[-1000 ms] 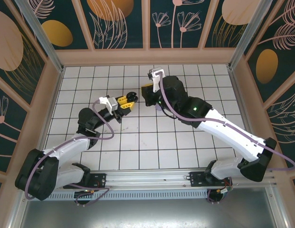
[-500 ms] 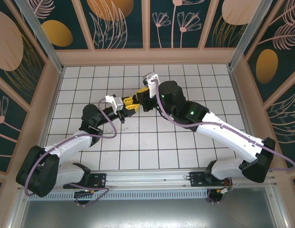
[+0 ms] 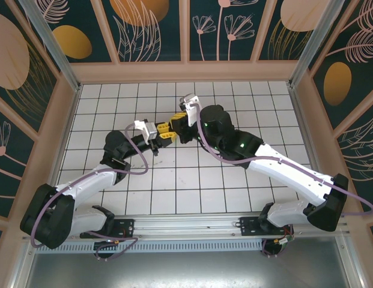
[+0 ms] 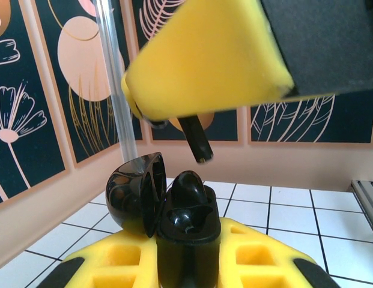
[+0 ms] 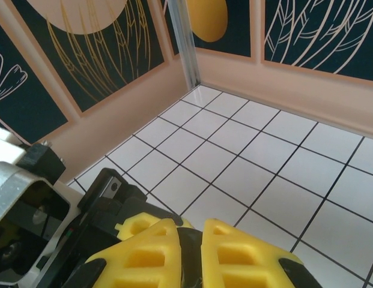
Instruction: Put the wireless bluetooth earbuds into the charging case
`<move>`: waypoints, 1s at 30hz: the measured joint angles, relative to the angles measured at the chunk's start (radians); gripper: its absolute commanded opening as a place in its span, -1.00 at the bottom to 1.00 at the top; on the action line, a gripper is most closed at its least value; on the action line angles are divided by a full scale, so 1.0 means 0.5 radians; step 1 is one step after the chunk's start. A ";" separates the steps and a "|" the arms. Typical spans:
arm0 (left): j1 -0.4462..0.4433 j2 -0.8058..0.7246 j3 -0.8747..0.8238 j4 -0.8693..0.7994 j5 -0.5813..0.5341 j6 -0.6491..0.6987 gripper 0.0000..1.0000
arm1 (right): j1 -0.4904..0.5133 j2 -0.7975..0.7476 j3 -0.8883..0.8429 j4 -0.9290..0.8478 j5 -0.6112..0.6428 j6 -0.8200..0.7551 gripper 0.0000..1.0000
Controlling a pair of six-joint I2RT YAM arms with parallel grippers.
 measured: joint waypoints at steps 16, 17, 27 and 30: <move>0.001 -0.001 0.008 -0.001 -0.001 -0.001 -1.00 | 0.022 -0.013 -0.104 0.028 0.012 0.002 -0.78; 0.001 -0.001 0.008 -0.001 -0.001 -0.002 -1.00 | 0.022 -0.014 -0.104 0.031 0.022 0.002 -0.78; 0.000 -0.001 0.008 0.000 0.024 -0.002 -1.00 | 0.022 -0.029 -0.104 0.079 0.049 0.002 -0.80; 0.000 -0.002 0.008 0.000 0.030 -0.002 -1.00 | 0.022 -0.029 -0.104 0.079 0.051 0.001 -0.80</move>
